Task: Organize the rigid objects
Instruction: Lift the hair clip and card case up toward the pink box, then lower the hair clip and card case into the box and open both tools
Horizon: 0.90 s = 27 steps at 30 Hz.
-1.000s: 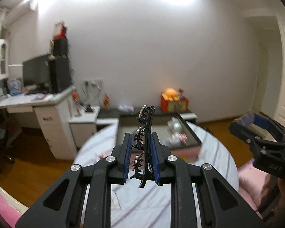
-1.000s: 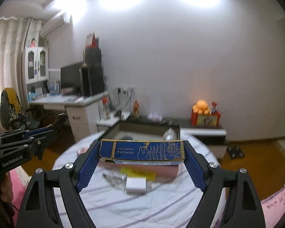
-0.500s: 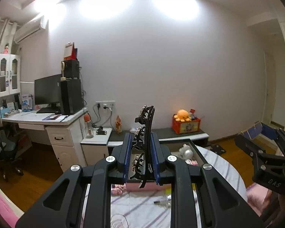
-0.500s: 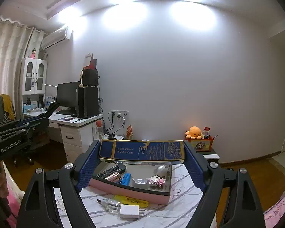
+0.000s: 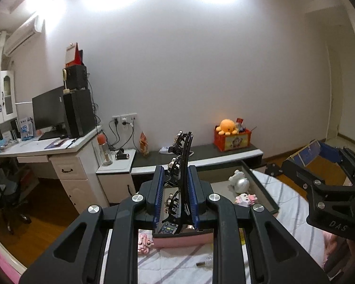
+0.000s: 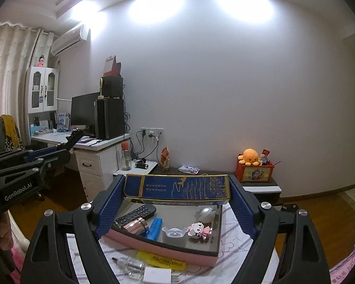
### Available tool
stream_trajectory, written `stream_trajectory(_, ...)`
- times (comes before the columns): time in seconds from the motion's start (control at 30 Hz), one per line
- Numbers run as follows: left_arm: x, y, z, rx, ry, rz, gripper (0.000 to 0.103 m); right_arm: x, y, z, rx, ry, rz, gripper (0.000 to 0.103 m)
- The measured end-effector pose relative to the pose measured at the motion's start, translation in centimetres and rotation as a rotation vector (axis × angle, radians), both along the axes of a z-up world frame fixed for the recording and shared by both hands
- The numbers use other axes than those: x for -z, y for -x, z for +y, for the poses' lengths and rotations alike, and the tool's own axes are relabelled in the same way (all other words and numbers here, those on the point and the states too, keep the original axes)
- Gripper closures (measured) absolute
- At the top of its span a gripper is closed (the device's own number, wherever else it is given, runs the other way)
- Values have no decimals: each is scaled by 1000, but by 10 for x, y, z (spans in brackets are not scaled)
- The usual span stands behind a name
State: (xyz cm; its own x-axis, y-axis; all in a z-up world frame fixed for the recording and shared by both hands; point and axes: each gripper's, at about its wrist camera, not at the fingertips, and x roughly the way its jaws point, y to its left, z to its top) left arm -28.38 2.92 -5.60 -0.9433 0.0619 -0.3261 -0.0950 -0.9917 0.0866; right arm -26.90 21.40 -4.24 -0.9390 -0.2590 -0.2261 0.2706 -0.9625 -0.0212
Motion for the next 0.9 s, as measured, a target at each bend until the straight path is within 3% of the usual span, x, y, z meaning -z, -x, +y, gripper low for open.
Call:
stream_trajectory(0.17,20,37,3,5,7,-63,83,16,40,-1,4,1,-54,18)
stream_trajectory(0.47,81,110,8,20,8,-232,83,64,108,-8,1,-16,-203,18)
stream_trajectory(0.7,122,137,15,36,2,-321,83,97,140,-10,-3,-31,-294,18)
stream_trajectory(0.9,142,147,21,46,47,-357,82,116,154,-14,-17,-45,-352,18)
